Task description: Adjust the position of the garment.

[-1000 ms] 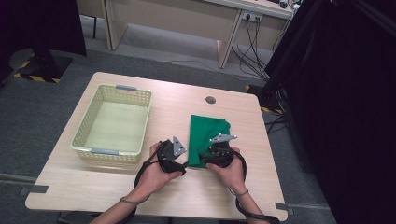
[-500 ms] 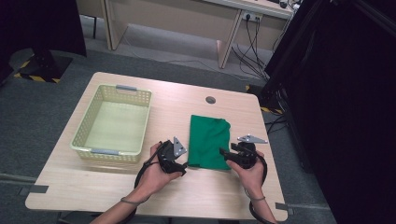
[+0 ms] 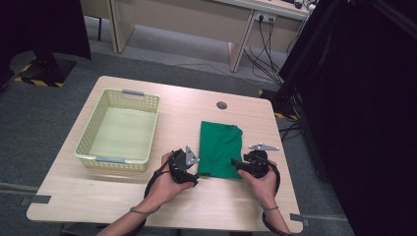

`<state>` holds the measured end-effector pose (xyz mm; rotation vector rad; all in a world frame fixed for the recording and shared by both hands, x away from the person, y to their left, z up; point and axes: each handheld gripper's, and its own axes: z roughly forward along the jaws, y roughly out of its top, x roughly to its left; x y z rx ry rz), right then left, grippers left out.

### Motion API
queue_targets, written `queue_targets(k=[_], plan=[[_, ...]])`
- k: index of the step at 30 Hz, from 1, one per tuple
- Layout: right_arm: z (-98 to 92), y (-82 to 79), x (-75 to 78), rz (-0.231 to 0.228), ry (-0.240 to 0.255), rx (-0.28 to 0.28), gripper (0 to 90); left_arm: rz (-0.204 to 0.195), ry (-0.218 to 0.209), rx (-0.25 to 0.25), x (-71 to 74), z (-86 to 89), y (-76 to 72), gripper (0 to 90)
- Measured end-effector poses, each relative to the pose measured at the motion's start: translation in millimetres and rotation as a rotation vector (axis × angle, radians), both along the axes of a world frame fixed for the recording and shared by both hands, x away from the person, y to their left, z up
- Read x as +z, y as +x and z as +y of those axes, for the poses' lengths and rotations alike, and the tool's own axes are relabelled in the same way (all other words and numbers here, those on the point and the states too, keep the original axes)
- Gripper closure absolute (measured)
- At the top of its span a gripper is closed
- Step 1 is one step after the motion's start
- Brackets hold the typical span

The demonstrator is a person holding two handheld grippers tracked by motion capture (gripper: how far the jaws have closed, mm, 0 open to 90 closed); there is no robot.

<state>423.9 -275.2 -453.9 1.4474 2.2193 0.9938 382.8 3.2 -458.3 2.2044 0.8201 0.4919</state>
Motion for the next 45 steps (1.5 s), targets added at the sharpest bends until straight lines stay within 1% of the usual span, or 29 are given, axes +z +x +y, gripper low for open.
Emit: queue_targets(k=[2, 4, 6, 8, 9, 11, 13, 15, 17, 19, 25, 28, 29, 30, 31, 32, 34, 35, 37, 40, 45], plan=[[0.5, 2.9, -5.2, 0.018, -0.007, -0.006, 36.8, 0.017, -0.013, -0.005, -1.9, -1.6, 2.5, 23.0], [1.8, 4.3, -9.8, 0.039, -0.015, -0.005, 37.8, 0.032, -0.021, -0.022, -3.8, -3.7, 5.1, 26.1], [3.6, 4.5, -11.9, 0.031, -0.021, 0.003, 39.4, 0.048, -0.028, -0.039, -5.9, -6.9, 8.2, 28.4], [5.3, 5.4, -11.4, 0.032, -0.027, 0.014, 42.2, 0.067, -0.03, -0.055, -8.5, -10.2, 12.4, 30.5], [6.1, 5.5, -11.2, 0.029, -0.035, 0.019, 43.6, 0.08, -0.04, -0.062, -9.7, -11.7, 14.0, 31.6], [9.0, 4.0, -11.3, 0.019, -0.062, 0.045, 46.2, 0.097, -0.032, -0.078, -11.7, -14.4, 16.2, 33.4], [11.0, 2.0, -11.0, 0.013, -0.083, 0.069, 50.1, 0.115, -0.039, -0.106, -14.1, -17.4, 16.3, 37.9], [11.9, -0.6, -10.4, 0.011, -0.093, 0.092, 54.4, 0.108, -0.035, -0.12, -14.0, -19.5, 14.8, 40.0], [12.7, -4.7, -10.1, 0.012, -0.095, 0.104, 58.4, 0.112, -0.033, -0.127, -13.2, -20.0, 13.3, 43.4], [12.9, -9.2, -9.6, 0.015, -0.097, 0.117, 60.0, 0.114, -0.027, -0.131, -12.6, -19.7, 10.5, 44.8], [8.6, -23.4, -6.3, 0.036, -0.123, 0.134, 60.4, 0.114, 0.003, -0.156, -10.2, -19.7, -4.0, 46.0], [6.8, -31.0, -5.4, 0.04, -0.135, 0.138, 59.5, 0.116, -0.002, -0.173, -9.7, -19.5, -13.0, 44.7], [6.2, -32.5, -5.3, 0.04, -0.135, 0.139, 58.1, 0.096, -0.009, -0.182, -8.8, -18.8, -14.5, 43.8], [5.6, -33.5, -4.9, 0.044, -0.129, 0.134, 55.3, 0.085, -0.017, -0.184, -7.5, -17.3, -15.5, 41.9], [4.2, -33.9, -4.3, 0.038, -0.118, 0.13, 53.6, 0.094, -0.027, -0.153, -5.5, -15.3, -19.0, 40.3], [2.5, -34.3, -3.0, 0.029, -0.104, 0.119, 51.8, 0.079, -0.029, -0.141, -3.5, -12.5, -20.1, 39.1], [-1.4, -33.7, 0.1, 0.006, -0.084, 0.098, 47.3, 0.066, -0.039, -0.11, 0.4, -6.4, -21.1, 36.9], [-3.9, -32.7, 1.8, -0.002, -0.075, 0.083, 45.4, 0.06, -0.037, -0.1, 2.4, -3.2, -21.3, 35.3], [-8.8, -30.2, 4.5, -0.009, -0.047, 0.056, 43.8, 0.049, -0.045, -0.076, 5.5, 2.9, -22.3, 30.8], [-14.2, -26.3, 7.0, -0.017, -0.037, 0.033, 41.5, 0.037, -0.054, -0.054, 8.0, 9.9, -24.9, 26.8], [-20.3, -19.4, 7.0, -0.009, -0.032, 0.009, 39.5, 0.028, -0.053, -0.043, 5.1, 14.5, -28.6, 25.3]])
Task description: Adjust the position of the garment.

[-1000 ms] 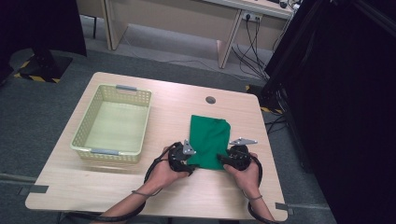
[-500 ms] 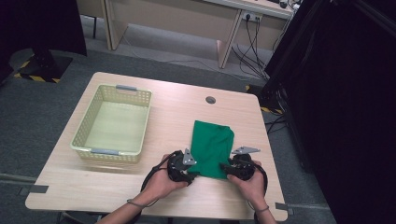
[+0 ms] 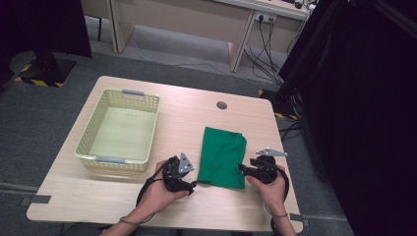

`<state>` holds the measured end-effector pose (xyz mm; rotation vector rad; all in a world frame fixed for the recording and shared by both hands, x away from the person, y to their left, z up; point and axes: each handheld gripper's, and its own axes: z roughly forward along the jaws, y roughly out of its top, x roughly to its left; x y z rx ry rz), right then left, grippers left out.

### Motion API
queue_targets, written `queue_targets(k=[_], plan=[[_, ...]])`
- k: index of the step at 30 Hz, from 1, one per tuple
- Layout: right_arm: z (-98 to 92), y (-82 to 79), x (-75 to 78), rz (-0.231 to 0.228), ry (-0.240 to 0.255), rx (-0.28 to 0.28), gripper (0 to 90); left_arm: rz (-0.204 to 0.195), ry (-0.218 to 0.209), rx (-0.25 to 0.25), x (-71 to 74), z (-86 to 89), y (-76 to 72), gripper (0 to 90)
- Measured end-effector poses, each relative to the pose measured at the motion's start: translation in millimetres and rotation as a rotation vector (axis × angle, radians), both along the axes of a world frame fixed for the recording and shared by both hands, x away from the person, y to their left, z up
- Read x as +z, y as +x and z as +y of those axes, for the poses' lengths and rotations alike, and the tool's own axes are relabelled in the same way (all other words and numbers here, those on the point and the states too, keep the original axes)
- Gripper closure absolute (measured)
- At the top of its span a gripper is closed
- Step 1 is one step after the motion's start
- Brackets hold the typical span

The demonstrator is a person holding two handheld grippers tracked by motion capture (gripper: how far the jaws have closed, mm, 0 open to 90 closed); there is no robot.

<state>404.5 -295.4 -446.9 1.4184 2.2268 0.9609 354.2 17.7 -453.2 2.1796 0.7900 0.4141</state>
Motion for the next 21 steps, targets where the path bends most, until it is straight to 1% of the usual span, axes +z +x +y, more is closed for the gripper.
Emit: queue_targets(k=[4, 6, 10, 14, 21], plan=[[-4.7, 2.7, 0.9, -0.007, 0.007, -0.015, 39.1, 0.005, 0.003, 0.019, -3.3, 1.5, 1.8, 24.0], [-7.3, 3.4, 1.4, -0.01, 0.012, -0.023, 38.7, 0.008, -0.001, 0.027, -4.0, 1.5, 2.1, 23.5], [-11.4, 3.1, 2.7, -0.02, 0.021, -0.04, 37.3, 0.006, 0.0, 0.026, -4.2, 0.9, 0.8, 23.0], [-15.0, 2.4, 2.4, -0.02, 0.035, -0.062, 37.0, 0.003, -0.002, 0.027, -3.5, 1.1, 0.2, 22.9], [-17.3, 3.3, 2.0, -0.023, 0.037, -0.071, 36.8, 0.002, 0.001, 0.025, -3.8, 0.4, 0.7, 22.7]])
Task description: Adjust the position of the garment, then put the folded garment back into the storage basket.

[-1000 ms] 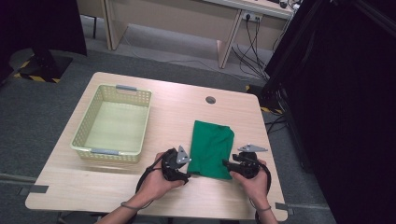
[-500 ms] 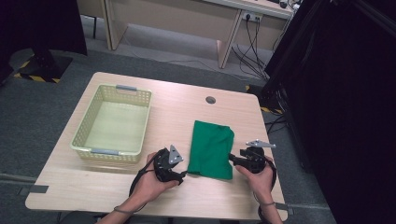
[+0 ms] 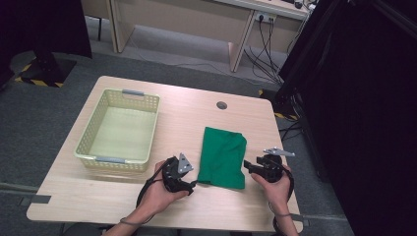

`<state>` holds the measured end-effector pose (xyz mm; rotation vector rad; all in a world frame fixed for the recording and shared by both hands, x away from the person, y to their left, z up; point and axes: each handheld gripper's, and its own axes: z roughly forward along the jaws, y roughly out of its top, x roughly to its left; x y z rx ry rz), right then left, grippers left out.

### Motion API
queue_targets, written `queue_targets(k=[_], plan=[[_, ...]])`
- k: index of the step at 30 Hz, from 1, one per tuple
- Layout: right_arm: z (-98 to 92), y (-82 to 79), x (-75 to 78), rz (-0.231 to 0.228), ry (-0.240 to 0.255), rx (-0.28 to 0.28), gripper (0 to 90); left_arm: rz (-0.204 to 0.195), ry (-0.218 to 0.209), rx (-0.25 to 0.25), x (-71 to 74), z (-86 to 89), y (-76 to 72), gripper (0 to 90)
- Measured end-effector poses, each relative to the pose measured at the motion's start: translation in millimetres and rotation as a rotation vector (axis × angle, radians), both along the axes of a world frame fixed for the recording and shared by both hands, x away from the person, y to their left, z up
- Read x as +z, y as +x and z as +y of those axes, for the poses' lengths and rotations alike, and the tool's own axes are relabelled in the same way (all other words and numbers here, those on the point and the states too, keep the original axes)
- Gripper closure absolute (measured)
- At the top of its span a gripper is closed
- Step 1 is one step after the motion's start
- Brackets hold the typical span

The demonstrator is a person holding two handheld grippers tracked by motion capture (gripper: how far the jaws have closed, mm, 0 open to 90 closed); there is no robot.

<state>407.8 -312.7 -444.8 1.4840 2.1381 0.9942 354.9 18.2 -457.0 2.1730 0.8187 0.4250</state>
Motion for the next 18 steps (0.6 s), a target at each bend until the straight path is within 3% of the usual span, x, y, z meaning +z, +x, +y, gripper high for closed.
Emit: queue_targets(k=[10, 18], plan=[[-1.9, 6.7, 3.8, -0.004, 0.009, -0.013, 36.7, 0.0, 0.004, -0.01, -1.4, -3.0, 1.9, 23.1], [1.0, 49.0, 17.4, 0.002, 0.005, -0.021, 36.3, 0.013, 0.002, -0.038, -6.4, -18.0, 7.8, 24.2]])
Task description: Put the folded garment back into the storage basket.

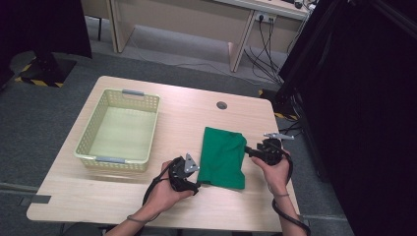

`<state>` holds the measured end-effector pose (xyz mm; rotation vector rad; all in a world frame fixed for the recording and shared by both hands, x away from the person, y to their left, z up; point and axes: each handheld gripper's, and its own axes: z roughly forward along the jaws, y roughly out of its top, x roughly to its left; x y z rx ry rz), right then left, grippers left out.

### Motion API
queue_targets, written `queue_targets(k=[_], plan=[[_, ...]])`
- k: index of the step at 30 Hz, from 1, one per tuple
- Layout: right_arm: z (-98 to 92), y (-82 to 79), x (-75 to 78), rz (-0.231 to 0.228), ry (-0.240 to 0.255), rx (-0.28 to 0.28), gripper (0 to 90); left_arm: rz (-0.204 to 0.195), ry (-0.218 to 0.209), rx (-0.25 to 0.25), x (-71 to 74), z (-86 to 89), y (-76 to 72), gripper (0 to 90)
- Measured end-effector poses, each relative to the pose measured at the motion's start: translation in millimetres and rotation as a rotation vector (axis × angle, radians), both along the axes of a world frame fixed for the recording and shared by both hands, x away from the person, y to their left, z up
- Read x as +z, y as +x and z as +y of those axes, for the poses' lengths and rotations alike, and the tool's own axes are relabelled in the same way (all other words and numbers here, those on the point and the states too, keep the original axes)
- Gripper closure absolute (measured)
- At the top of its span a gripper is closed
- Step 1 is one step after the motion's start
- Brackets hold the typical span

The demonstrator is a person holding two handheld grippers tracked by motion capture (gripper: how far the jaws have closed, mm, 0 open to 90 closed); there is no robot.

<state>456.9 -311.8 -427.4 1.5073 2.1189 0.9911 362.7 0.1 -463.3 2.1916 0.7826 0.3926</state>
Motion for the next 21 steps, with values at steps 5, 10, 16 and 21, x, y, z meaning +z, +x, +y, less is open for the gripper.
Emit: queue_targets(k=[5, 10, 16, 21], plan=[[3.6, 27.2, 4.4, 0.014, -0.006, 0.007, 35.7, 0.006, 0.01, -0.001, -3.6, -5.5, 3.0, 24.6], [8.5, 45.0, 0.4, 0.049, -0.01, 0.012, 34.6, 0.004, 0.017, -0.002, -3.6, -9.9, 8.0, 24.7], [17.5, 56.1, -8.6, 0.073, -0.015, 0.038, 34.3, 0.013, 0.023, -0.008, -5.7, -16.6, 14.5, 26.8], [21.5, 68.5, -15.7, 0.086, -0.017, 0.062, 34.4, 0.019, 0.029, -0.012, -8.3, -18.3, 16.3, 31.7]])
